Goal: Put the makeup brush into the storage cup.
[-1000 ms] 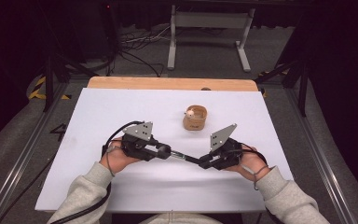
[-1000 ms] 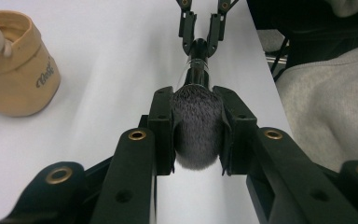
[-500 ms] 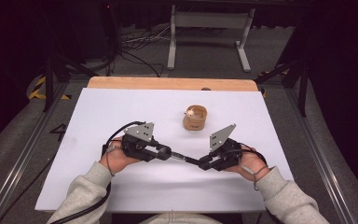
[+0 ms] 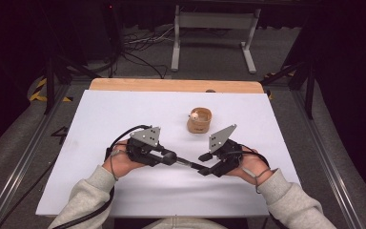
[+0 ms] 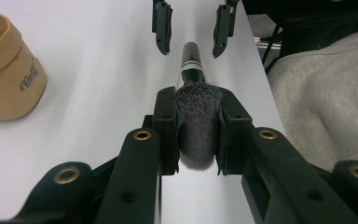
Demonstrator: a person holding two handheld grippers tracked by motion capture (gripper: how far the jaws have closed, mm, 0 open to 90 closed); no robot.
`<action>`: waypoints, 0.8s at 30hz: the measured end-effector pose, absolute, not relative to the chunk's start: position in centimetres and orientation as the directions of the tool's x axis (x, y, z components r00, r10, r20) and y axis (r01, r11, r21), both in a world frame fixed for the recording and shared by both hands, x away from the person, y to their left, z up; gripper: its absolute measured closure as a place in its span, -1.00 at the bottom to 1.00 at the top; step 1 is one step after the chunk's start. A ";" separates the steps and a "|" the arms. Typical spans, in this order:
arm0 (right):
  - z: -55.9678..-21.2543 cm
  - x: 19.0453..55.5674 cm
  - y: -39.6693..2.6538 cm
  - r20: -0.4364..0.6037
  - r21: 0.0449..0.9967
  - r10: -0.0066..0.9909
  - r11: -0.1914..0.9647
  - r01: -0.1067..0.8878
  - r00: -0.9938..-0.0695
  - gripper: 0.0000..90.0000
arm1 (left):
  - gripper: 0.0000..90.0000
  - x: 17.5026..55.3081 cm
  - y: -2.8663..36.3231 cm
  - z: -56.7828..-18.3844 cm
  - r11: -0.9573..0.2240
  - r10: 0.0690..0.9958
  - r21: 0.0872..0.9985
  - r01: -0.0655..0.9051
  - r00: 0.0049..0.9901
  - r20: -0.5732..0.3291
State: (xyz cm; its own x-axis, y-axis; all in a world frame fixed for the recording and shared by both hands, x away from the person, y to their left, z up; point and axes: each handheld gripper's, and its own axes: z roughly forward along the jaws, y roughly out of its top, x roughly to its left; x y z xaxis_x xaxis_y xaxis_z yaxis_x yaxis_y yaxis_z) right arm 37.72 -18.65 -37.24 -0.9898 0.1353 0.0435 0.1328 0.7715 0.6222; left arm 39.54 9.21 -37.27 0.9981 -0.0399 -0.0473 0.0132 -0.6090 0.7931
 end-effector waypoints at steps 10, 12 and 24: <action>-36.6 37.9 -16.5 0.041 0.611 0.116 0.783 0.117 -0.992 0.14 | 0.64 39.5 8.6 -37.3 -0.632 -0.029 0.775 0.010 0.999 -0.036; -36.5 38.0 -16.1 0.044 0.612 0.112 0.783 0.115 -0.993 0.16 | 0.64 39.5 8.4 -37.4 -0.636 -0.031 0.771 0.008 0.999 -0.036; -36.6 38.2 -14.8 0.034 0.578 0.099 0.810 0.100 -0.995 0.36 | 0.64 39.6 7.7 -37.5 -0.659 -0.026 0.752 0.014 0.999 -0.040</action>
State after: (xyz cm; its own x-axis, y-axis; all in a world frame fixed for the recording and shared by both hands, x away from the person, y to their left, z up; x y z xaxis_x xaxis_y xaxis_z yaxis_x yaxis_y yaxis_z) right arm 38.23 -14.79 -36.63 -0.9945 0.0990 0.0340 0.1004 0.8098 0.5781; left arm 39.62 7.67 -37.51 0.9989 -0.0256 -0.0405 0.0136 -0.6592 0.7518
